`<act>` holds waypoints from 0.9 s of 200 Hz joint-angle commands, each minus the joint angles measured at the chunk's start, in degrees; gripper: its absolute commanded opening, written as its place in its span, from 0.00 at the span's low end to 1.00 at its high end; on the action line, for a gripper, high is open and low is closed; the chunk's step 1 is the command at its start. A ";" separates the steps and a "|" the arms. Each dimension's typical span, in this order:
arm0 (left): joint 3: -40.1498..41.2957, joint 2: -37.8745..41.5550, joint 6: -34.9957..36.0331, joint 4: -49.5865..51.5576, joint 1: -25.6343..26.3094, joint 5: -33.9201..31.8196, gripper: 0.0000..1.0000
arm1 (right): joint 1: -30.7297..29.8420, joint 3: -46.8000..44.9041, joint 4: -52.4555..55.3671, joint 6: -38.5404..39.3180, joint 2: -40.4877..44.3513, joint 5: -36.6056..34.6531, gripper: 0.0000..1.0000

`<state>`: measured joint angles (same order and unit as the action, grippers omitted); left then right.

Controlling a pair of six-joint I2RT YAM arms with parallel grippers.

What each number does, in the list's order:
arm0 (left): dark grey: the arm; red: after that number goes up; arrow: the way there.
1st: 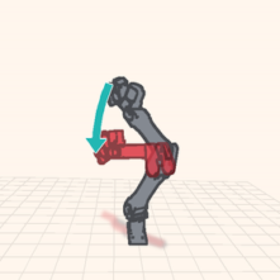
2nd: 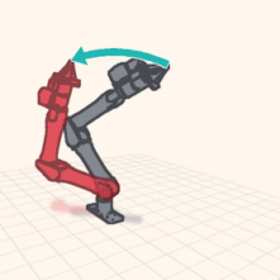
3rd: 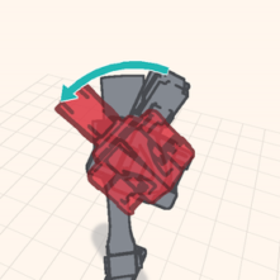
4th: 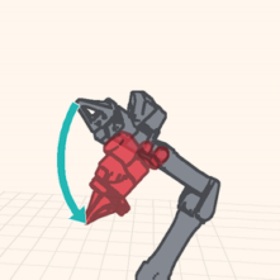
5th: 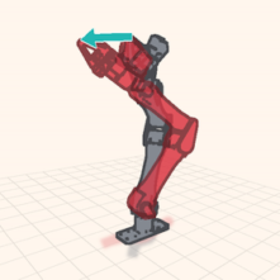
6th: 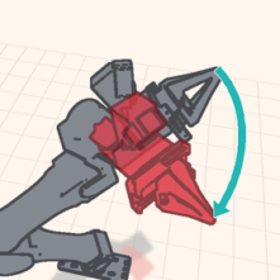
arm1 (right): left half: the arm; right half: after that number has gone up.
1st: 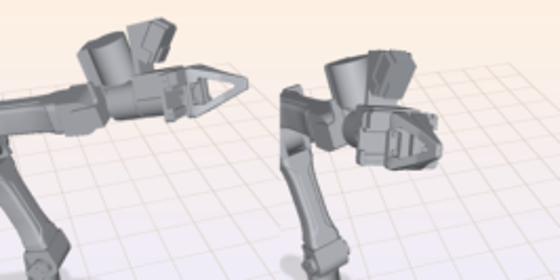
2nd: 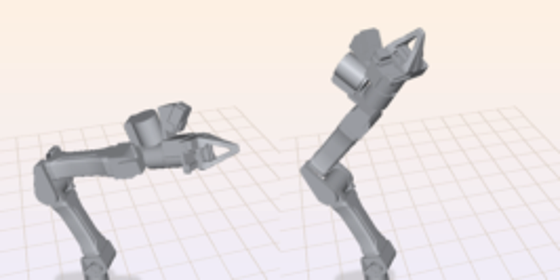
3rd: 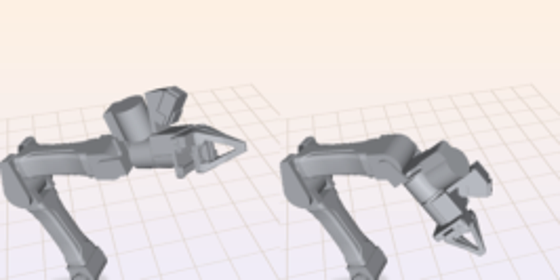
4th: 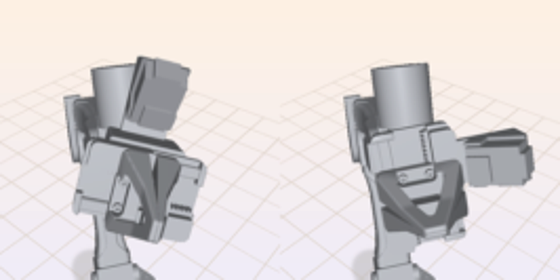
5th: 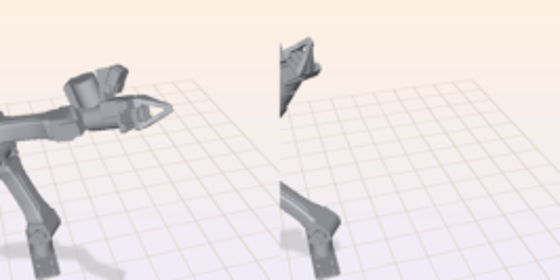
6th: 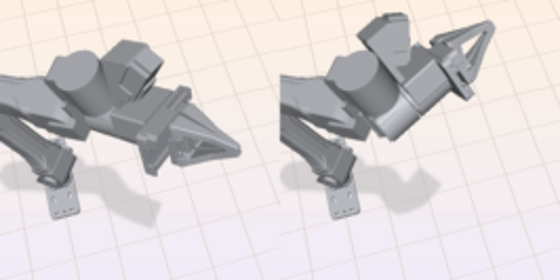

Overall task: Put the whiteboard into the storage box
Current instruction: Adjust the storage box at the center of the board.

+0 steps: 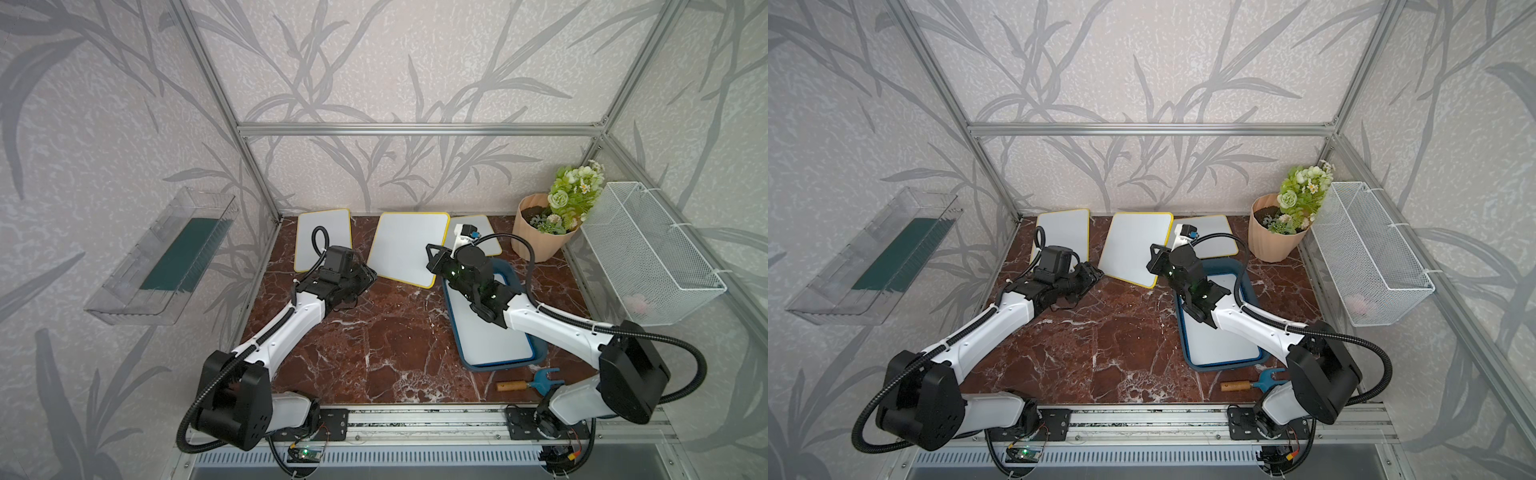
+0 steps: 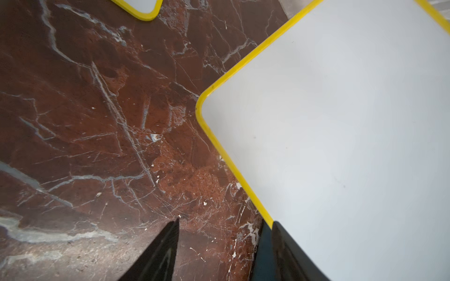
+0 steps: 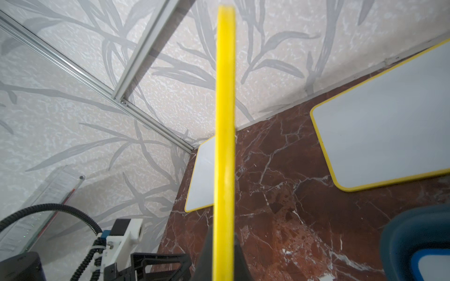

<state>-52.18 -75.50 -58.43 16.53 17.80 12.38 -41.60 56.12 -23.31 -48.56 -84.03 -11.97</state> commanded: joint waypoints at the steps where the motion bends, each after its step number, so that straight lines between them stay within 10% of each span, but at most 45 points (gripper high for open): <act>1: -0.77 2.31 -6.13 -4.53 0.56 1.28 0.62 | 0.60 3.08 -11.36 -1.88 4.18 -2.60 0.00; 180: 7.67 -3.52 -33.61 -53.77 3.64 -6.97 0.59 | 7.43 -6.24 -29.39 -29.04 -0.20 -2.82 0.00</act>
<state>-45.21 -76.90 -87.70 -26.50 20.97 7.25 -34.52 49.63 -42.09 -72.38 -84.16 -15.14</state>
